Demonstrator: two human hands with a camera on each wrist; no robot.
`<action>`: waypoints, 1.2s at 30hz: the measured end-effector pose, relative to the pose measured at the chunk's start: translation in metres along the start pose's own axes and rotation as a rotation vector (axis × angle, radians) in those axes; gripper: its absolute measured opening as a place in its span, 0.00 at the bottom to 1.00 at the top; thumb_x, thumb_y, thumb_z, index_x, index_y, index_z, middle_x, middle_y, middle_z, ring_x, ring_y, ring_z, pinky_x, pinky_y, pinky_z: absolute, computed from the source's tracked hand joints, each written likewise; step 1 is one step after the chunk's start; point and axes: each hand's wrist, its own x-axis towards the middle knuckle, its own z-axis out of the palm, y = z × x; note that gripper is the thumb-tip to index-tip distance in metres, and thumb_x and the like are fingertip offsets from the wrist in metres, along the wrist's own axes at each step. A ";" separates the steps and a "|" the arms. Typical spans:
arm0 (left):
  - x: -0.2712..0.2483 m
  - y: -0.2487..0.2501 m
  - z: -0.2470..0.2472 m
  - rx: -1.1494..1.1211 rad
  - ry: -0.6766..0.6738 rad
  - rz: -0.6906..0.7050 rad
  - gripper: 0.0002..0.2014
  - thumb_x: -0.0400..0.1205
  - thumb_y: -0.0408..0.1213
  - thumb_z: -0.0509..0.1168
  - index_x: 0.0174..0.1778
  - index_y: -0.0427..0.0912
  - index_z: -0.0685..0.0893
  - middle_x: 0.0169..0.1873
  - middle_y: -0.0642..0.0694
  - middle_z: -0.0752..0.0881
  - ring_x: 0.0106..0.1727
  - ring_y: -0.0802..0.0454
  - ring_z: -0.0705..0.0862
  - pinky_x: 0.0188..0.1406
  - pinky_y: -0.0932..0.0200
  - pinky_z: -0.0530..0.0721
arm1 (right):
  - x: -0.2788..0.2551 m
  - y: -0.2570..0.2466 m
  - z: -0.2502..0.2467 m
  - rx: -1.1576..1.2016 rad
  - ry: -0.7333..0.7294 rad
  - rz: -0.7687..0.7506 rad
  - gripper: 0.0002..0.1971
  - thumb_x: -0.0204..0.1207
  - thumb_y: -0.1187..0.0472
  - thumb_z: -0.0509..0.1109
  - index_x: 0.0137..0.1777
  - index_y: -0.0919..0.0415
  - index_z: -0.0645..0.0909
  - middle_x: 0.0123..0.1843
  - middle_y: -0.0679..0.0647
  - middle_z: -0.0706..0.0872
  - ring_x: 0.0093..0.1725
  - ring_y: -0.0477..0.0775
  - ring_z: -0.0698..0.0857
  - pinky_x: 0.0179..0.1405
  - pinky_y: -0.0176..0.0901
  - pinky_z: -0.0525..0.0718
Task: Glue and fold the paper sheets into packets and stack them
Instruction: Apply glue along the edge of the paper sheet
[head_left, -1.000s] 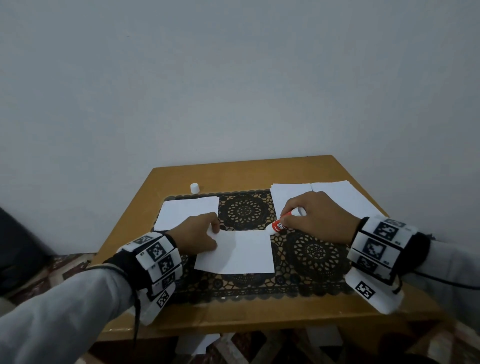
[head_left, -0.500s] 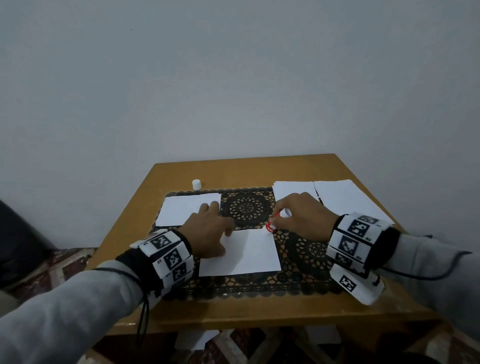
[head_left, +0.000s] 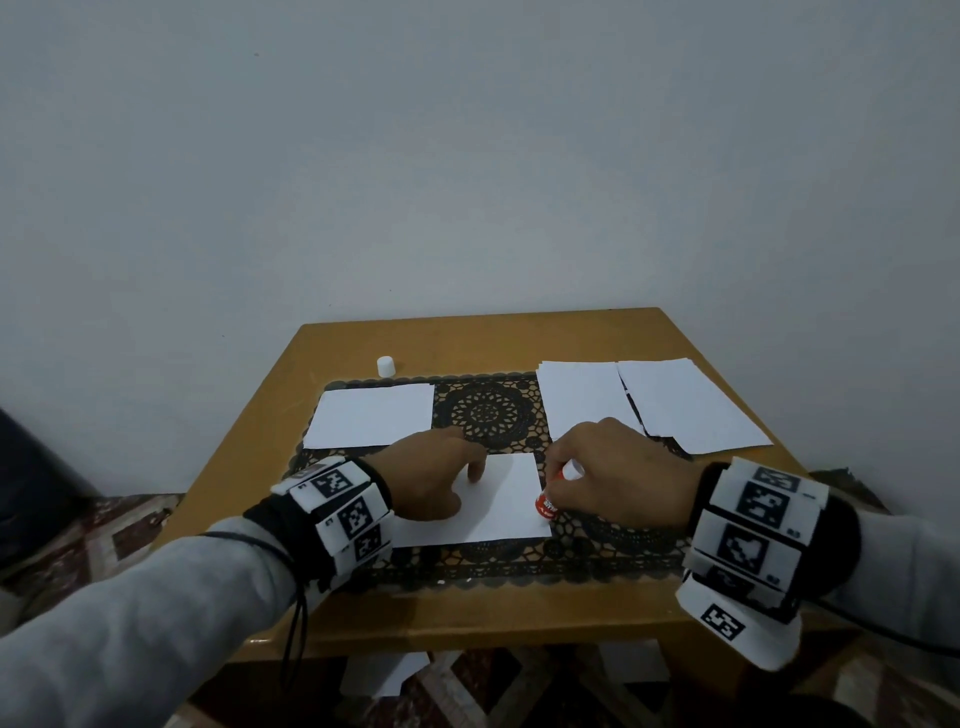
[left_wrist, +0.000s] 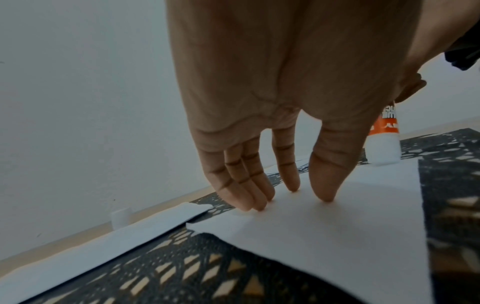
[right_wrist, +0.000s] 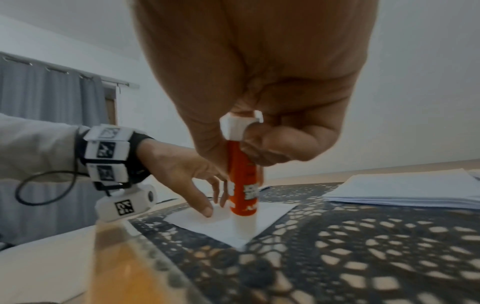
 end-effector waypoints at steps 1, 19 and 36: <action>0.000 0.000 0.000 -0.001 0.000 -0.001 0.15 0.77 0.38 0.68 0.59 0.50 0.78 0.56 0.48 0.76 0.49 0.53 0.72 0.47 0.60 0.75 | 0.000 -0.002 0.002 -0.009 0.007 0.030 0.09 0.74 0.50 0.72 0.45 0.54 0.86 0.43 0.47 0.83 0.39 0.45 0.80 0.32 0.37 0.72; -0.007 -0.004 -0.006 0.021 -0.018 0.094 0.20 0.76 0.49 0.72 0.63 0.48 0.83 0.58 0.48 0.77 0.58 0.49 0.77 0.54 0.59 0.78 | 0.040 0.024 -0.042 0.901 0.138 0.295 0.07 0.83 0.64 0.65 0.55 0.66 0.81 0.44 0.61 0.86 0.40 0.54 0.85 0.39 0.44 0.83; -0.005 -0.007 -0.006 0.073 -0.024 0.188 0.19 0.77 0.49 0.70 0.63 0.47 0.84 0.57 0.47 0.76 0.58 0.48 0.76 0.57 0.53 0.79 | 0.231 0.032 -0.006 0.075 0.281 0.261 0.23 0.63 0.58 0.83 0.57 0.61 0.82 0.58 0.57 0.86 0.51 0.57 0.83 0.44 0.41 0.74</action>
